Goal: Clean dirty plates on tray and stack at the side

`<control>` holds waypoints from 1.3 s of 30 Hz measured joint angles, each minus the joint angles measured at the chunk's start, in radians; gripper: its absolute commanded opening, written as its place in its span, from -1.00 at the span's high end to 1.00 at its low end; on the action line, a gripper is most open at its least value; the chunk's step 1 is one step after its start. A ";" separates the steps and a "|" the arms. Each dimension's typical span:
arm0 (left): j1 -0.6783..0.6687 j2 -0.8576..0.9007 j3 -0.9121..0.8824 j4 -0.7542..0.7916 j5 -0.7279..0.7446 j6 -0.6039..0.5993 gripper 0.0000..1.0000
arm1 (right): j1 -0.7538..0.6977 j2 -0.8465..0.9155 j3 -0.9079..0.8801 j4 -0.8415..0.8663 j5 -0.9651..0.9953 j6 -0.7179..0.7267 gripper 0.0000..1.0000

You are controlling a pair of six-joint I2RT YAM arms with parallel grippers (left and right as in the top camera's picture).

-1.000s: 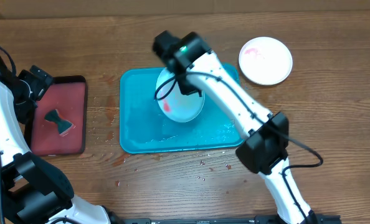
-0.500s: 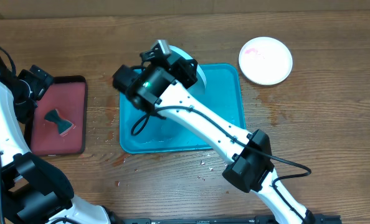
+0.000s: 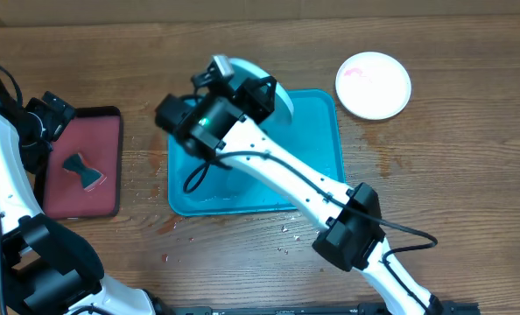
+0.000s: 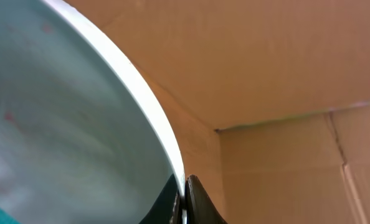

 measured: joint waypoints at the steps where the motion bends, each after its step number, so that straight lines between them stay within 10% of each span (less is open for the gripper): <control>1: 0.000 0.000 0.000 0.000 0.000 0.000 -0.99 | -0.017 0.000 0.000 0.007 -0.011 0.013 0.92; 17: 0.000 0.000 0.000 0.000 0.003 0.000 -0.99 | -0.927 0.000 -0.002 0.211 -1.133 0.133 0.92; 26: 0.000 0.000 0.000 0.000 0.003 0.000 -0.99 | -1.086 0.000 -0.077 0.232 -1.366 0.089 0.92; 33: 0.000 0.000 0.000 0.000 0.003 0.000 -1.00 | -1.073 0.000 -0.169 0.302 -1.394 0.078 0.01; 39: 0.000 0.000 0.000 0.000 0.003 0.000 -1.00 | -1.061 0.000 -0.227 0.281 -1.399 0.073 -0.14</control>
